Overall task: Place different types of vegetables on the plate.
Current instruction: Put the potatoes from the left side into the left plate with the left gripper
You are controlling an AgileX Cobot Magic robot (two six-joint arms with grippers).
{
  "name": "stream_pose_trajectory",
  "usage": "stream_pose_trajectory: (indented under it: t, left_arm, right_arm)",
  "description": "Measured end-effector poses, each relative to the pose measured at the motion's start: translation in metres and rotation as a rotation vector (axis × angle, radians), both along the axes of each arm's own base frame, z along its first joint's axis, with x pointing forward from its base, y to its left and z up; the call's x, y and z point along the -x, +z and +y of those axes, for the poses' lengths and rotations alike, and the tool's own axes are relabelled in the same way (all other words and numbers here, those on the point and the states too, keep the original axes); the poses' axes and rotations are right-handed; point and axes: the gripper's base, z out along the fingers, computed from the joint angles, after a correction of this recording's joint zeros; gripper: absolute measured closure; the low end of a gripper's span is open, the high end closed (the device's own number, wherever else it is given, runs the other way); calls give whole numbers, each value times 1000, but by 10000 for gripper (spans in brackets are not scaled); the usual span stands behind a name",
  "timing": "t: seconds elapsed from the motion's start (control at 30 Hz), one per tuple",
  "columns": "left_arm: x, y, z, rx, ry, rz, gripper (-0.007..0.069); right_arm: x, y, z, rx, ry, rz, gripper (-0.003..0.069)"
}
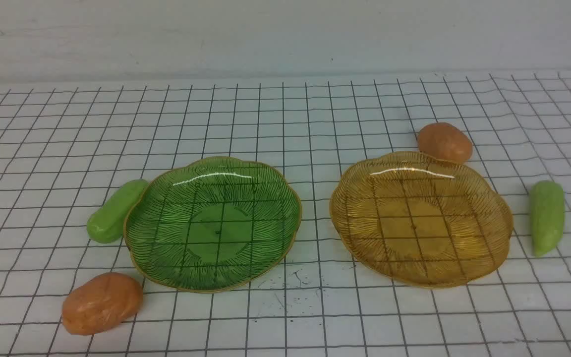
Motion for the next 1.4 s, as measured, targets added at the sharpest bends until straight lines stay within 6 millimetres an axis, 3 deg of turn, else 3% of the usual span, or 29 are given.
stream_pose_trajectory:
  t: [0.6, 0.83, 1.17, 1.3, 1.4]
  left_arm:
    - [-1, 2, 1, -20, 1, -23, 632]
    - [-3, 16, -3, 221, 12, -169, 632]
    - [-1, 52, 14, 770, 169, -562, 632]
    - [5, 77, 15, 803, 145, -630, 632]
    - [15, 113, 8, 749, 55, -642, 632]
  right_arm:
    - [0, 0, 0, 0, 0, 0, 673]
    - [0, 0, 0, 0, 0, 0, 673]
    - [0, 0, 0, 0, 0, 0, 673]
    - [0, 0, 0, 0, 0, 0, 673]
    - [0, 0, 0, 0, 0, 0, 673]
